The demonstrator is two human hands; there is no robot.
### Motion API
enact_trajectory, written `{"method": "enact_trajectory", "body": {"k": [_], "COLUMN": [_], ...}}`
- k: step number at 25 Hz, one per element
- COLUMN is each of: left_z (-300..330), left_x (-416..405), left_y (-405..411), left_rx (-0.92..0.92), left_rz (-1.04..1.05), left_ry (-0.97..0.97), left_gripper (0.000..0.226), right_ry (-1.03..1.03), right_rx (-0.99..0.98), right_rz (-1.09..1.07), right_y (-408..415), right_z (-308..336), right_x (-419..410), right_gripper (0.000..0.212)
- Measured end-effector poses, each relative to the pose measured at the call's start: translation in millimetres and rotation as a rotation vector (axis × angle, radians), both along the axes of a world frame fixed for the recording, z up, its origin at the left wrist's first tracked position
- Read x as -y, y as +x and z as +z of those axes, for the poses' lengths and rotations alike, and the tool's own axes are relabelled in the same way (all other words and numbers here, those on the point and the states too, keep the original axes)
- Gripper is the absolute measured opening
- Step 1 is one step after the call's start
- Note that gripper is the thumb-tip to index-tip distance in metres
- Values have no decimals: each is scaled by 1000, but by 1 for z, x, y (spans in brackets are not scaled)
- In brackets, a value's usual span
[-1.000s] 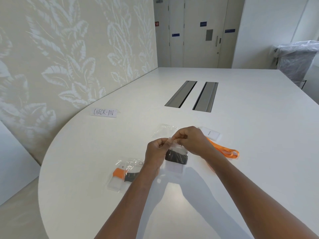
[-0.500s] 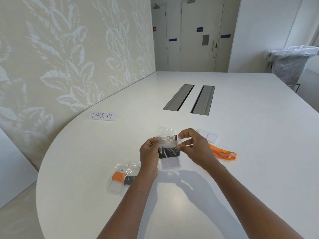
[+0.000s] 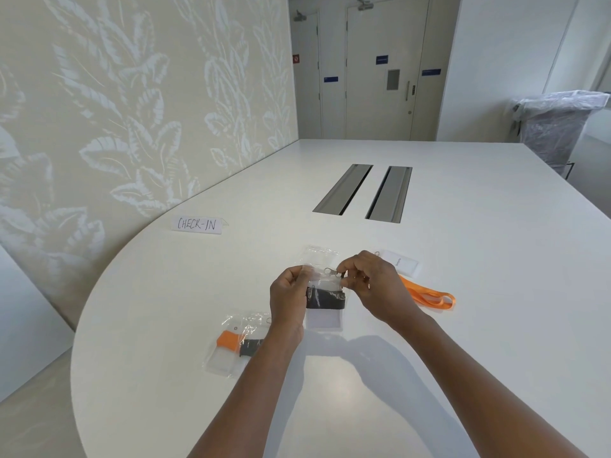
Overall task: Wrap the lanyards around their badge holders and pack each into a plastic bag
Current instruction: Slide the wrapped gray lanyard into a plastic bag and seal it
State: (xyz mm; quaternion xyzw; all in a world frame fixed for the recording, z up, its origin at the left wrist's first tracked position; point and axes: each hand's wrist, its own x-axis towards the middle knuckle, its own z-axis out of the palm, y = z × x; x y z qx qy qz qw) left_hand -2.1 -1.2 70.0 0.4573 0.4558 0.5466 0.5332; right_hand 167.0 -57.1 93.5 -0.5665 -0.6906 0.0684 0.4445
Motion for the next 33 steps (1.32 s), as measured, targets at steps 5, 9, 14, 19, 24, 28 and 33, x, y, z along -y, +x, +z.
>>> {"method": "enact_trajectory", "body": {"k": [5,9,14,19,24,28,33], "left_z": [2,4,3,-3,-11,-20,-24], "left_x": [1,5,13,16,17,15,8], "left_y": [-1,1,2,1,-2,-17,-21], "left_rx": [68,191,256,258,216,-242,-653], "left_rz": [-22,-75,-80,-96,-97,-209,-343], "left_ry": [-71,-107,-106,-56,-73,243,569], "left_gripper": [9,17,20,13,10,26,33], "right_ry": [-80,-30,51,-112,-242,-197,-191], "right_rx": [21,10,-23,-303,-525,-563,-592], "right_rz": [67,45,21,-18,-28,-35,-14], "right_y": [1,-2,-2,-2,-7,-11,-12], "right_z": [-1,1,-5,-18,-33,-40,-58], "right_x": [4,2,1,5,13,12,9], "right_gripper": [31,16,10,19,15,16,12]}}
